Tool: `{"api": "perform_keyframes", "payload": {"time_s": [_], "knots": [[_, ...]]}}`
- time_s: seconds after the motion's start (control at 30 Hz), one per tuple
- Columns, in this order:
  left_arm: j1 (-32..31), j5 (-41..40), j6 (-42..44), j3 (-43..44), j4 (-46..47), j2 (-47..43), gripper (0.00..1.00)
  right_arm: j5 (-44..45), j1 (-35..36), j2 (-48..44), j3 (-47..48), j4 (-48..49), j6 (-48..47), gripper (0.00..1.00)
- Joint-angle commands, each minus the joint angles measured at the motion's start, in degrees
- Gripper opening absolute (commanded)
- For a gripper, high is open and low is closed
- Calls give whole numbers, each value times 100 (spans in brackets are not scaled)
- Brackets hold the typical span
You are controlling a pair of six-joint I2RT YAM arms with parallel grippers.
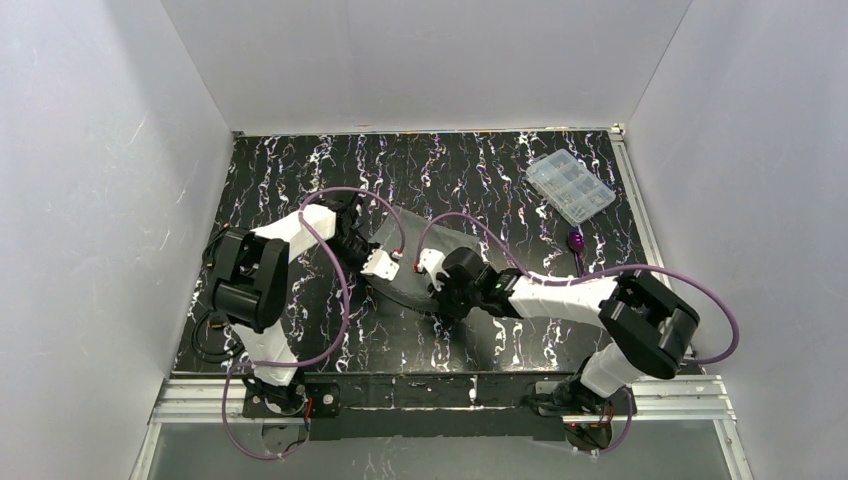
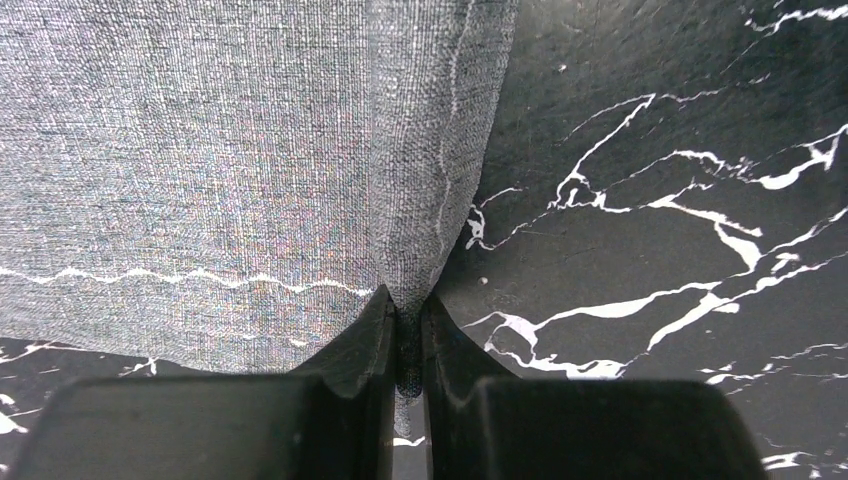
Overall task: Fold the napkin into a case and place the utensils inside
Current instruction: Pick up the lower triangle-folded napkin from the center of the board, then fold the lower triangle-folded napkin at the center of the board.
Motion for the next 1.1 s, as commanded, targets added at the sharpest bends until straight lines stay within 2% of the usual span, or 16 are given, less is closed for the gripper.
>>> {"api": "perform_keyframes", "payload": {"time_s": [0.0,0.13,0.43,0.57,0.77,1.07], "knots": [[-121,111,-539,456,-1118,126,0,-757,-244,-420,-35,15,403,6],[-225,292,-775,451,-1731,-65,0,-1240,-290,-577,-75,-196,723,2],[-255,789,-1093,1005,-3689,18,0,-2506,-796,-930,-341,-167,1733,1],[-253,989,-1206,1238,-3886,104,0,-3225,-1221,-832,-348,-184,1981,1],[-210,1068,-1590,1969,-4020,821,0,-4264,-1827,-141,-72,-166,2290,1],[-34,1020,-1756,2488,-3925,1392,0,-5056,-2460,454,381,80,2872,1]]}}
